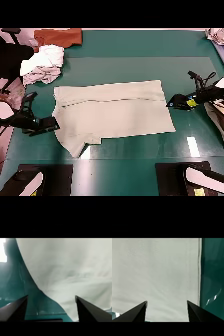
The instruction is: Fold the shirts.
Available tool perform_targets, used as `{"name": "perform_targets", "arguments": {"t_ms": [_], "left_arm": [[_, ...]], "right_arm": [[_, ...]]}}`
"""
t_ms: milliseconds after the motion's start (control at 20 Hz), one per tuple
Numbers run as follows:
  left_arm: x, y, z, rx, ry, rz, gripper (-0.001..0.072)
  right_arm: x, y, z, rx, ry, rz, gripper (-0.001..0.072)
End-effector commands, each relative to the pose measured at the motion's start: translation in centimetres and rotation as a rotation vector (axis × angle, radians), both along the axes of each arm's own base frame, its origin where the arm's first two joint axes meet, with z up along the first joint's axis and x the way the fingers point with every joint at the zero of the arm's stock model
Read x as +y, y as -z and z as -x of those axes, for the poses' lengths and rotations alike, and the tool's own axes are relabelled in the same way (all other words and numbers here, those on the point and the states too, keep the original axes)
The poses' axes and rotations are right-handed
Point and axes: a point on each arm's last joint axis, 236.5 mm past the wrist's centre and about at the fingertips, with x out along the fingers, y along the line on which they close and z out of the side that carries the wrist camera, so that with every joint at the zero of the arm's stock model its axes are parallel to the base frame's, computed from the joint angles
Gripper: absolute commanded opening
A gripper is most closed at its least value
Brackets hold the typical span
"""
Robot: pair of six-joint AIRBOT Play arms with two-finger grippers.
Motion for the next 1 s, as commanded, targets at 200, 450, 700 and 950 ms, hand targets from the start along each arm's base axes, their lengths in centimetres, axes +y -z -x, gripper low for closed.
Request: {"name": "perform_targets", "arguments": {"t_ms": [200, 450, 700, 950], "left_arm": [[-3.5, 2.4, 3.7, 0.129, 0.045, 0.153, 0.0702], [-3.6, 3.5, 4.4, 0.147, 0.044, 0.157, 0.0701], [-3.3, 5.3, 5.8, 0.185, 0.042, 0.147, 0.0701], [-3.6, 5.5, 5.0, 0.155, 0.022, 0.159, 0.0702]], "right_arm": [[-0.1, 0.6, 0.5, 0.017, -0.003, 0.008, 0.0577], [0.1, 0.6, 0.8, 0.028, -0.009, 0.002, 0.0577], [0.1, 0.6, 0.9, 0.034, -0.012, 0.0, 0.0577], [0.2, 0.5, 1.1, 0.041, -0.016, -0.003, 0.0576]]}}
